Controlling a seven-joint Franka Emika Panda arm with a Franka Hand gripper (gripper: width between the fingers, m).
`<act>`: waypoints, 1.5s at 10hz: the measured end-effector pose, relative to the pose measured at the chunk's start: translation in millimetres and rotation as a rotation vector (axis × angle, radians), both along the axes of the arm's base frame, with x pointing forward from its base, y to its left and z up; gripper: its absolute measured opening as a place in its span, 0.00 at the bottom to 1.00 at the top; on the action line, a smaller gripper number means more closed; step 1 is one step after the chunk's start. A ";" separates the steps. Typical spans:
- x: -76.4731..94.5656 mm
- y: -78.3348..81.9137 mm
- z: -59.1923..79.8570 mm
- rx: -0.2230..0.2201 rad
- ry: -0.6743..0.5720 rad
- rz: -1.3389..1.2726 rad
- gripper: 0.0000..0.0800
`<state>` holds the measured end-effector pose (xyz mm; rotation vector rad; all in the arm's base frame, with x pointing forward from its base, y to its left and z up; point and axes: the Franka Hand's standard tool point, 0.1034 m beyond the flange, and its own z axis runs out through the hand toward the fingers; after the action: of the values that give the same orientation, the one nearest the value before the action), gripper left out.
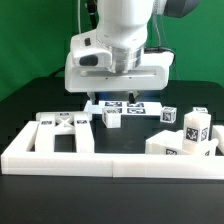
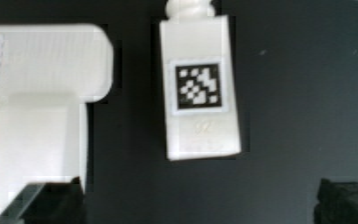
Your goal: Assemble chair
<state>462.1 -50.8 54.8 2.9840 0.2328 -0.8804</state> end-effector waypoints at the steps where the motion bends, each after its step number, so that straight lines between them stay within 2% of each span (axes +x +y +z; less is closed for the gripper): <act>1: -1.2 0.2 -1.3 -0.003 0.051 -0.002 0.81; 2: -4.5 0.3 -2.2 -0.009 0.123 -0.001 0.81; 5: -13.7 -6.5 -15.3 -0.067 0.269 0.006 0.81; 15: -20.9 0.7 -37.0 -0.071 0.286 0.017 0.81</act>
Offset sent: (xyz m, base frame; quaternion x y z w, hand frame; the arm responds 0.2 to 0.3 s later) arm -0.0056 -0.0244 -0.0092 -0.0729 -0.1147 0.0189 0.9905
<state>441.2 -50.1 17.8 2.7786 0.2262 -1.2833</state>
